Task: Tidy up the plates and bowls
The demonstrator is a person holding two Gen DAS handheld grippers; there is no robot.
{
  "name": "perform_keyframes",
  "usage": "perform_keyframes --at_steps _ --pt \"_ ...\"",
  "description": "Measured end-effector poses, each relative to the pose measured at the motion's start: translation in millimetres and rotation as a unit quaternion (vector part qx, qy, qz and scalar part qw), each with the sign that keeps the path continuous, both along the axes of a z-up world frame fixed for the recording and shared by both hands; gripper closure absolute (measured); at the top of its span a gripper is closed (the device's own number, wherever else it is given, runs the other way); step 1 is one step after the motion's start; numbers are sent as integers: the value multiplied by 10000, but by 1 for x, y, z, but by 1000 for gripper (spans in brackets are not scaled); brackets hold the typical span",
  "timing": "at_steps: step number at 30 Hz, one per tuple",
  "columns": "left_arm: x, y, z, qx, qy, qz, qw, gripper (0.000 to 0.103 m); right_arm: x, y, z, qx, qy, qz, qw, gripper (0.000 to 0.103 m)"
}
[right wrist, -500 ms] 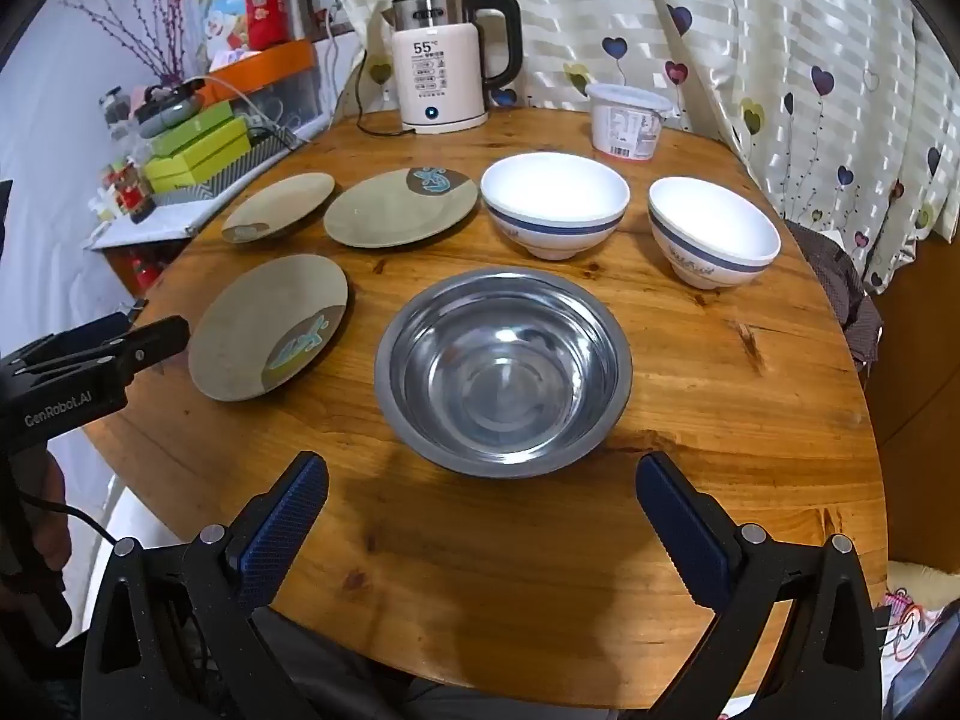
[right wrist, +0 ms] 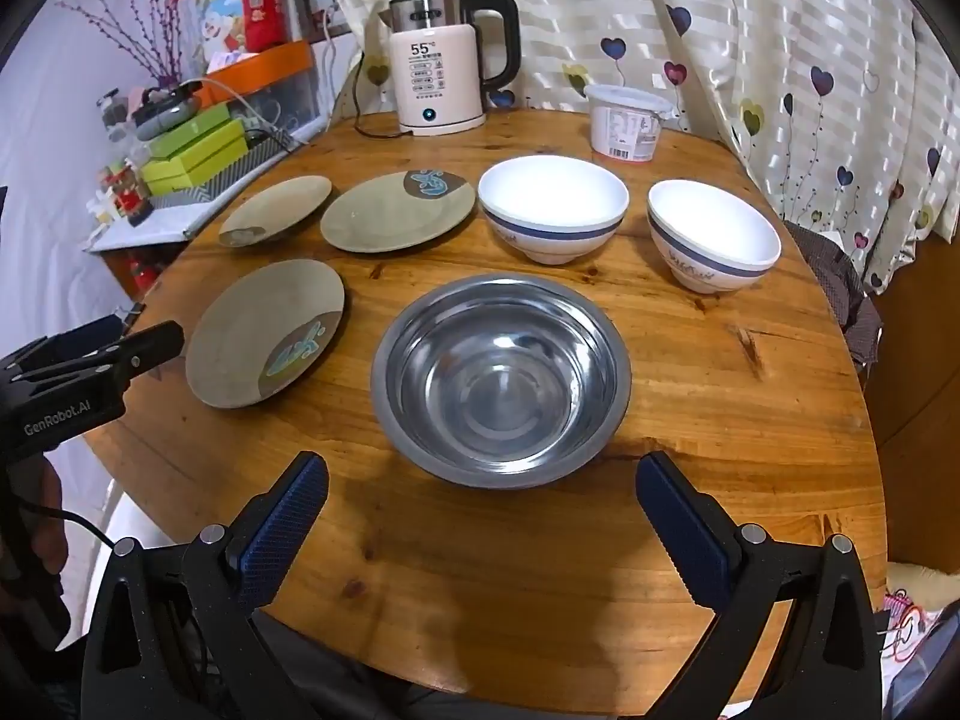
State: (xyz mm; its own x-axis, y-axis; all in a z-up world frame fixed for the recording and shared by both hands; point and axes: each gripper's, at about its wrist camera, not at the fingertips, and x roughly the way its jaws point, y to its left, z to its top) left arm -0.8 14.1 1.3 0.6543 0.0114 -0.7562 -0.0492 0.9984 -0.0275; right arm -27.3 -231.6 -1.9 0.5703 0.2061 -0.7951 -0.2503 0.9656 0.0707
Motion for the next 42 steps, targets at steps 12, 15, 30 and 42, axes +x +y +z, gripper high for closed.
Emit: perform_keyframes --at_steps 12,15,30,42 --pt "4 -15 -5 68 98 -9 9999 16 2 -1 0 17 8 4 10000 0" --pt "4 -14 -5 57 112 -8 9999 16 2 -1 1 14 5 6 10000 0" --pt "0 -15 0 204 40 28 9998 16 2 -1 4 23 1 4 10000 0" --pt "-1 -14 0 123 70 -3 9999 16 3 -2 4 18 -36 16 10000 0"
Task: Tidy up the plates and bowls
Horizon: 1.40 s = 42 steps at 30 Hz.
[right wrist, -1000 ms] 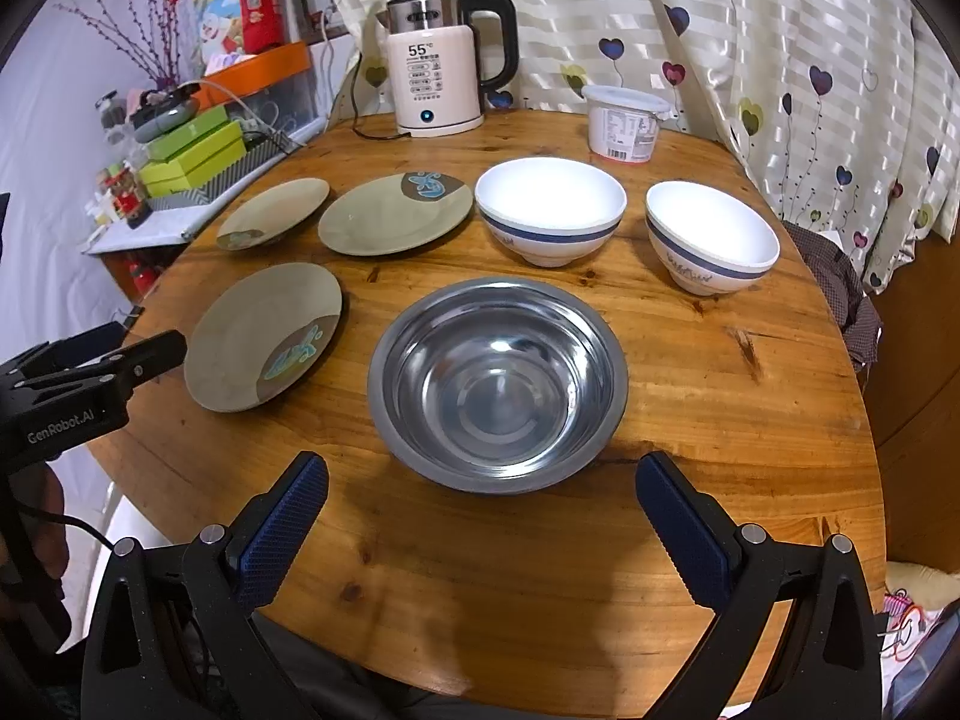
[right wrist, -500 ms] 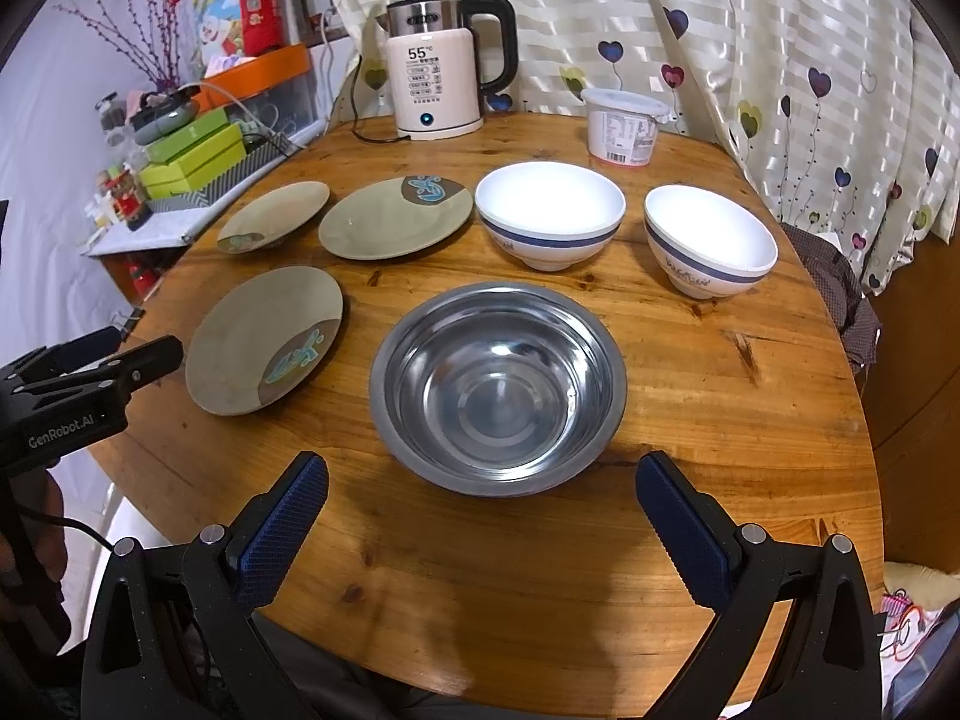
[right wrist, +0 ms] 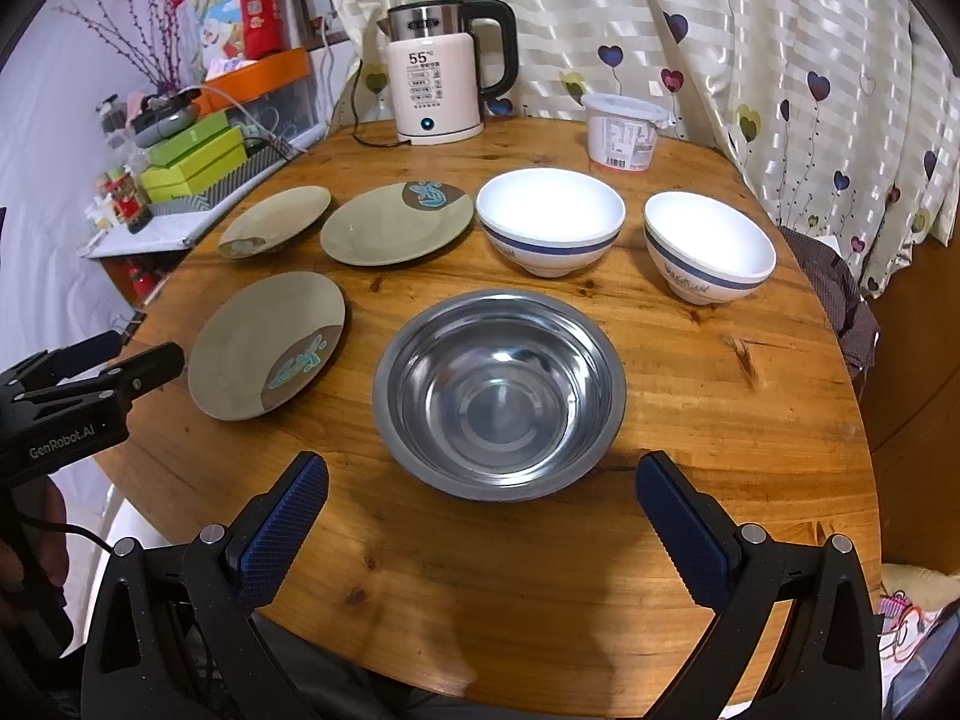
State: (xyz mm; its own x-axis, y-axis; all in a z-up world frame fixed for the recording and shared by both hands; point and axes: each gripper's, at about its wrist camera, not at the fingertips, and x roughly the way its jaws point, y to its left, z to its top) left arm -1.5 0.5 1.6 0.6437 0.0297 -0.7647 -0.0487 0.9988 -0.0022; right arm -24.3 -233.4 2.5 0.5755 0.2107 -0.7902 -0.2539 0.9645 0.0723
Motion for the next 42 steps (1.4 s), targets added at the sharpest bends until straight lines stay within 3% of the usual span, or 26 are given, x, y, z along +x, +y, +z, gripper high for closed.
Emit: perform_keyframes --at_steps 11,25,42 --pt "5 6 -5 -270 198 -6 9994 16 1 1 2 13 -9 2 10000 0" --pt "10 3 -9 -284 335 -94 9990 16 7 4 8 25 12 3 10000 0" --pt "16 -2 -5 -290 212 -337 9988 16 13 5 3 -80 125 -17 9999 0"
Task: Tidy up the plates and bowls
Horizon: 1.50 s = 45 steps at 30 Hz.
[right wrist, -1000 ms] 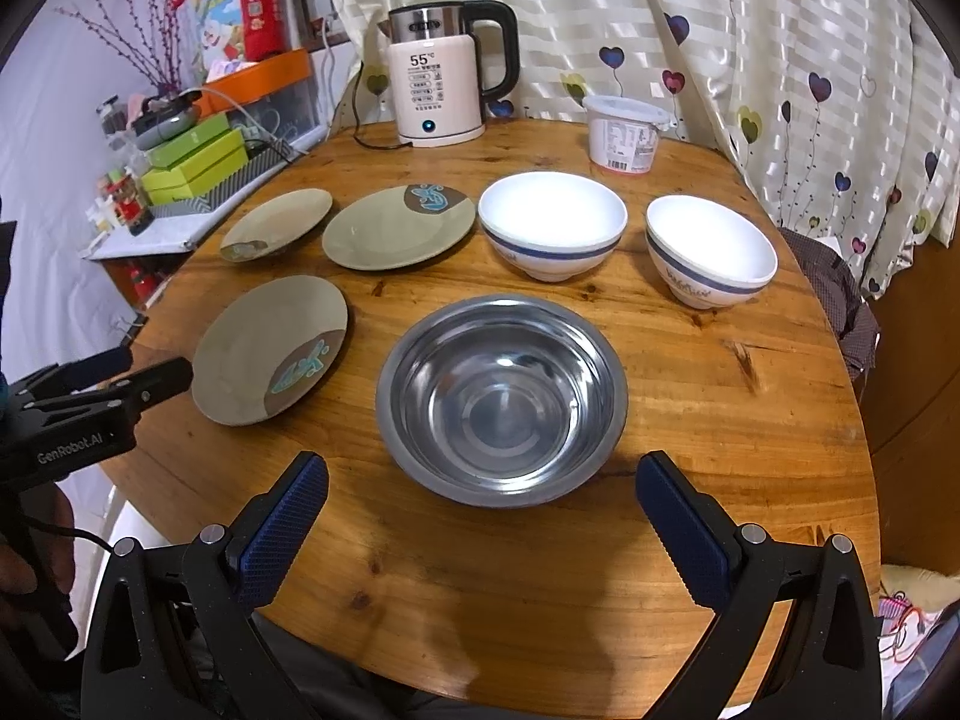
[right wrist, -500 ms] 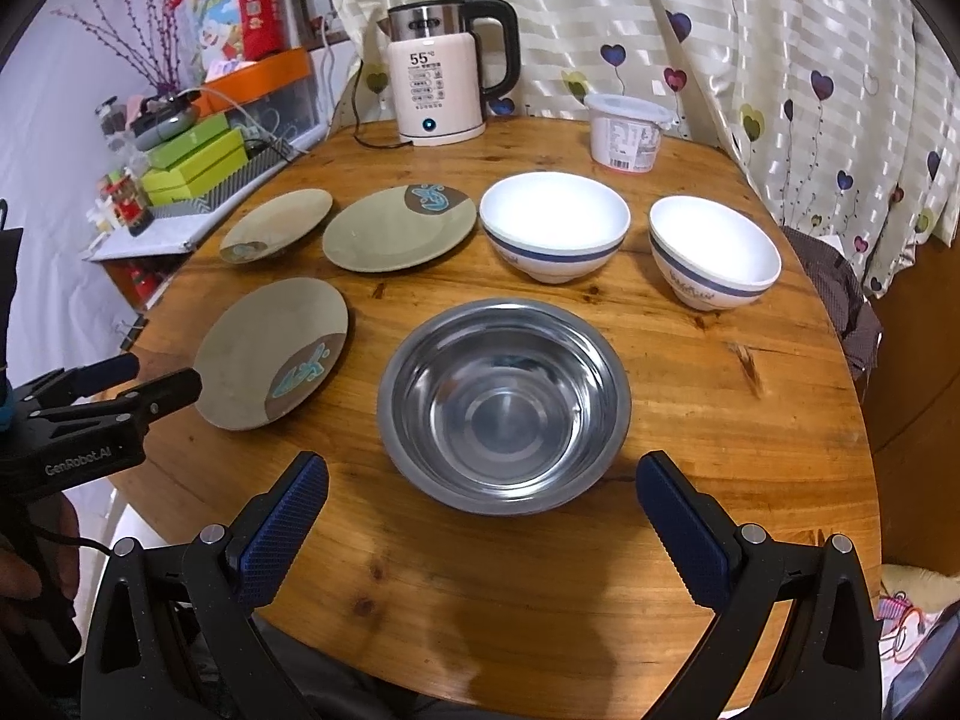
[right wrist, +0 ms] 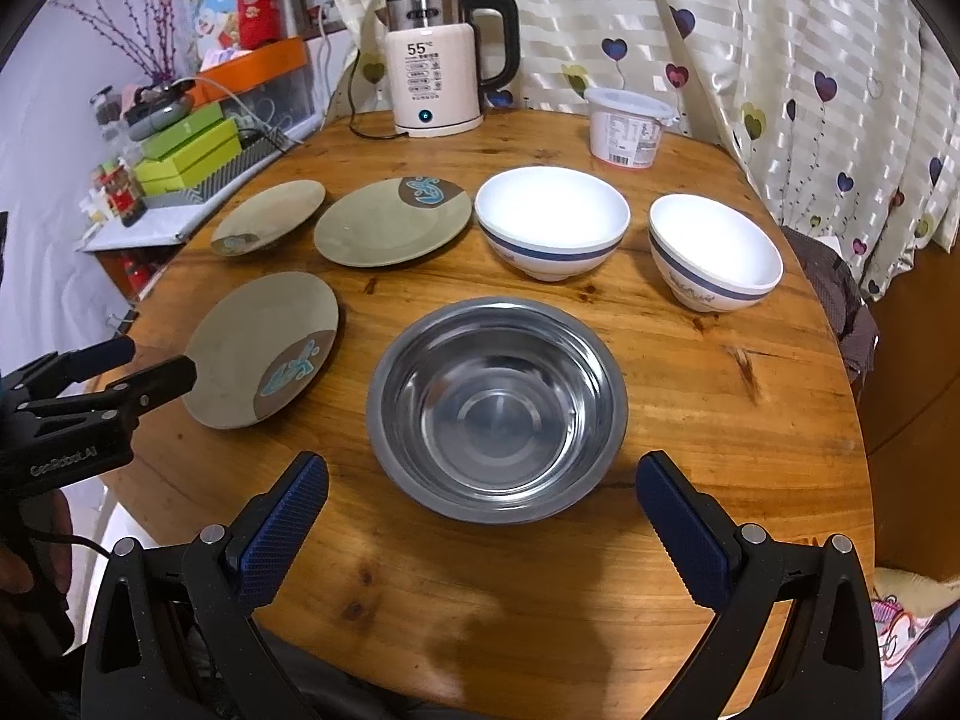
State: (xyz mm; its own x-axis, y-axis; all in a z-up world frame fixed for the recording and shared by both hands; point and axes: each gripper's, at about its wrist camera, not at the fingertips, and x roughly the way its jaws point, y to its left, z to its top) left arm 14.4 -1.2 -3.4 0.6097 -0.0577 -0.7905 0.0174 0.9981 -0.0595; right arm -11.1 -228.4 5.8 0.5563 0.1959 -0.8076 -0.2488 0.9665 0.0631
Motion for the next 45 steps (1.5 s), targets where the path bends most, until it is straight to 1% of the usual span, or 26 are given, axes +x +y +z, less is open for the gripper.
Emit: perform_keyframes --at_steps 9,17,45 --pt "1 3 0 -57 26 13 10000 16 2 -8 3 122 48 -182 9997 0" --pt "0 1 3 -38 -55 9 10000 16 1 -6 4 175 55 -83 9998 0" --pt "-8 -1 16 -19 -250 -149 9996 16 -3 3 16 99 -151 54 9998 0"
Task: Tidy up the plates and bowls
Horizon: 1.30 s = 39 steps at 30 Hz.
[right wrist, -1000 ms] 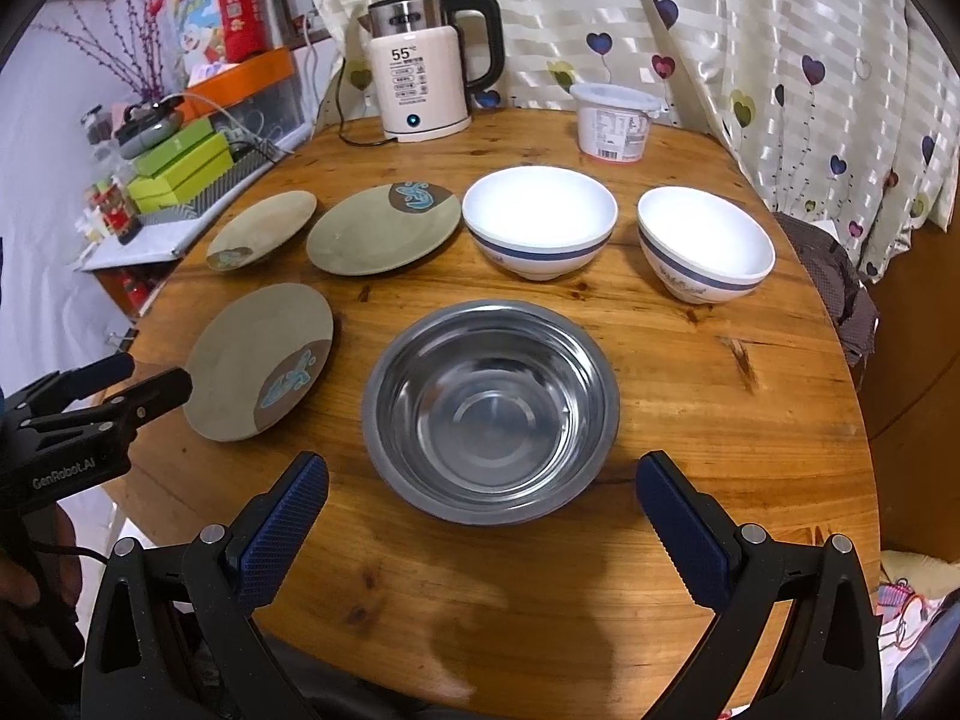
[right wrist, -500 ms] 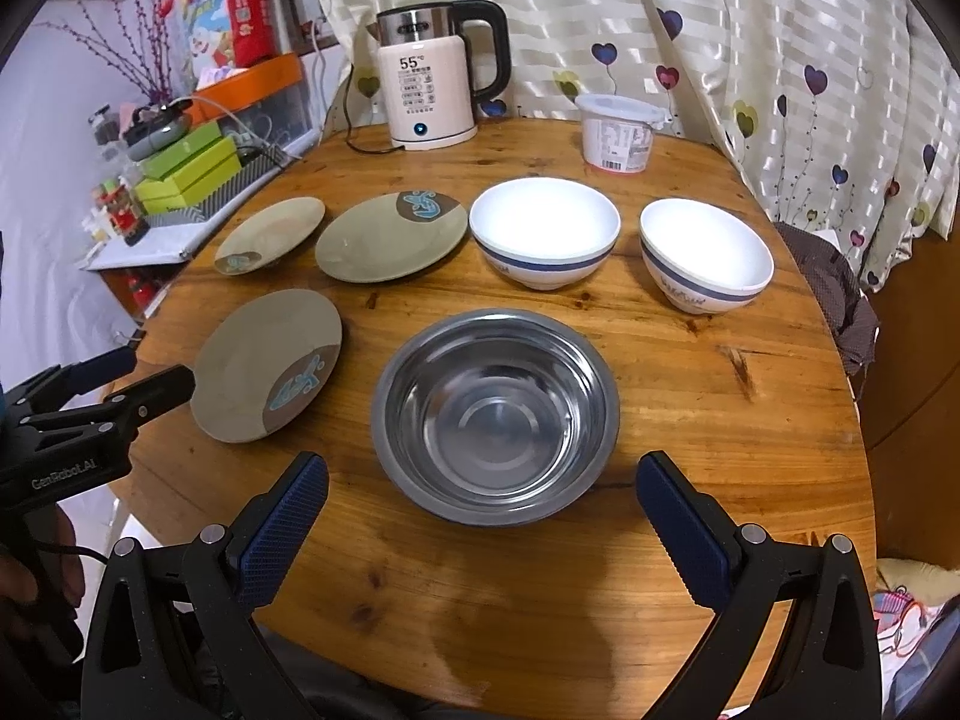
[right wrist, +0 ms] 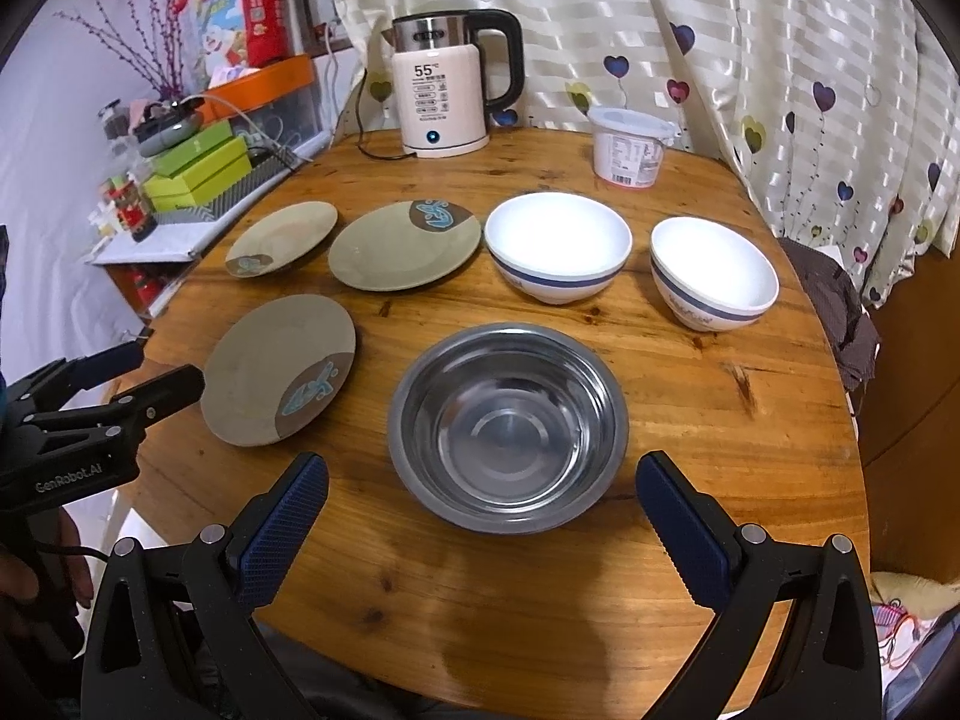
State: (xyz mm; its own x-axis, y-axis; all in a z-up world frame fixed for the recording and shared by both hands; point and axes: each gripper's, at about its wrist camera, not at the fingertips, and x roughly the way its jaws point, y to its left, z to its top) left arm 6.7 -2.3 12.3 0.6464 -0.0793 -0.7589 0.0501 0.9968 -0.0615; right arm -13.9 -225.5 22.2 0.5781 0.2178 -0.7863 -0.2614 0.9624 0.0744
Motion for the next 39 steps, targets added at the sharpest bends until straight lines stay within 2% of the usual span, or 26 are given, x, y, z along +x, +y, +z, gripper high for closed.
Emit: perform_keyframes --at_steps 7,18,33,37,39 --pt "2 2 -1 0 -22 -85 10000 16 4 10 3 -36 -21 156 9999 0" --pt "12 24 -2 -168 -12 170 9997 16 20 37 8 -73 -59 560 9984 0" --pt "37 74 -6 -413 2 783 9961 17 60 92 16 -23 -96 1192 9928 0" --pt "45 88 -9 -549 16 870 9947 22 70 105 17 18 -79 1317 9913 0" --pt "51 94 -10 -562 29 939 9940 22 78 112 19 45 -69 1384 9903 6"
